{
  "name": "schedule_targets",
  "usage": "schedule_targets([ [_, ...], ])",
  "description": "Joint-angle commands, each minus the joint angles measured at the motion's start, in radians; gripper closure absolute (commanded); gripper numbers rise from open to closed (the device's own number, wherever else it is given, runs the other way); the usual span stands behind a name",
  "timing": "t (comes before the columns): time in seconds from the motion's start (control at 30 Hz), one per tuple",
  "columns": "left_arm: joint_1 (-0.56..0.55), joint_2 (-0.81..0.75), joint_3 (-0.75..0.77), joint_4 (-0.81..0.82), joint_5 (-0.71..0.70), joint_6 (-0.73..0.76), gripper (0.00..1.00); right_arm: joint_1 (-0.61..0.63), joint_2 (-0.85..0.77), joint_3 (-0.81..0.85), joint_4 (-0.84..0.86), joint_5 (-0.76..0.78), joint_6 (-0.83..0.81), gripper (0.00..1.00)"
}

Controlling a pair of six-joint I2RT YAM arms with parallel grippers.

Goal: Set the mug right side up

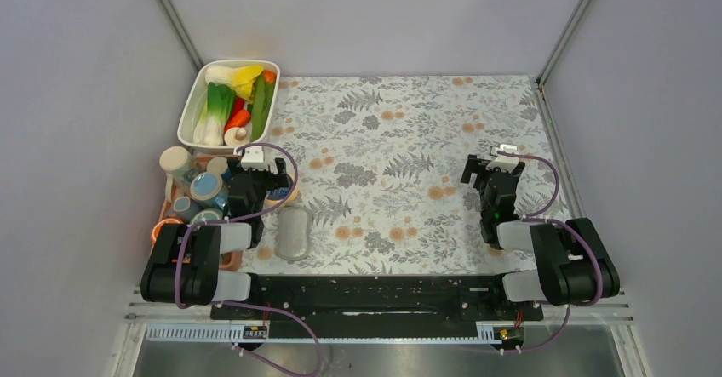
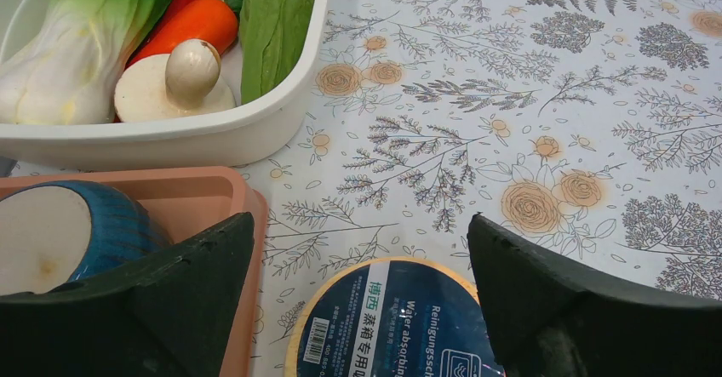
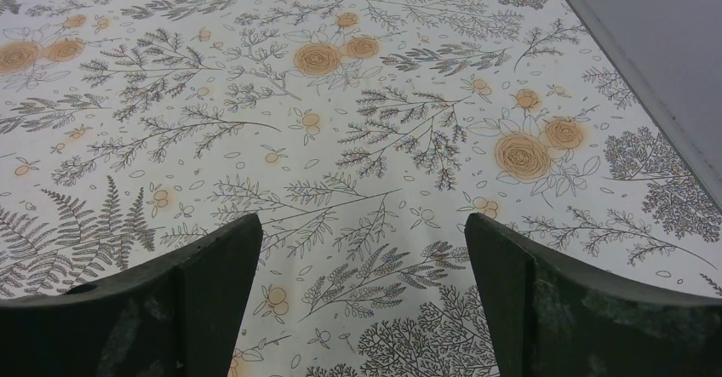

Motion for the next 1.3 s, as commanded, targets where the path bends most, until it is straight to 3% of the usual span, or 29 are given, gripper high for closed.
schedule_targets([
  [0.0,0.005,-0.006,0.006,0.079,0.023,-0.01,0.01,-0.005,-0.008,0.005,0.07,0.023,-0.016,0.02],
  [0.13,0.007,-0.006,0.007,0.079,0.038,-0.01,0.01,-0.006,-0.01,-0.005,0.091,0.026,-0.017,0.01],
  [0.23,0.026,-0.074,0.052,-0.064,0.231,0.058,0.01,-0.005,-0.022,-0.015,0.109,0.037,-0.014,0.02],
  [0.3,0.034,-0.145,0.157,-0.309,0.373,0.112,0.01,-0.005,-0.067,-0.017,0.074,0.046,-0.008,0.02],
  [0.37,0.034,-0.182,0.33,-0.681,0.504,0.261,0.01,-0.006,-0.117,-0.015,0.028,0.038,-0.007,0.02],
  [0.5,0.033,-0.22,0.659,-1.321,0.587,0.518,0.01,-0.006,-0.208,0.013,-0.106,-0.045,-0.032,0.01],
  [0.63,0.033,-0.248,0.912,-1.785,0.481,0.798,0.01,-0.006,-0.314,0.125,-0.364,-0.161,-0.013,0.01],
  [0.8,0.033,-0.204,1.11,-2.188,0.249,1.127,0.1,-0.001,-0.382,0.256,-0.628,-0.422,-0.002,0.01],
  [0.93,0.034,-0.184,1.088,-2.33,0.106,1.439,0.18,0.038,-0.371,0.341,-0.769,-0.59,0.014,0.01],
  [1.07,0.033,-0.167,1.032,-2.351,0.019,1.745,0.37,0.146,-0.334,0.386,-0.864,-0.618,-0.069,0.01],
  [1.27,0.038,-0.073,1.025,-2.38,-0.063,1.945,0.34,0.206,-0.335,0.366,-0.854,-0.638,-0.063,0.01],
])
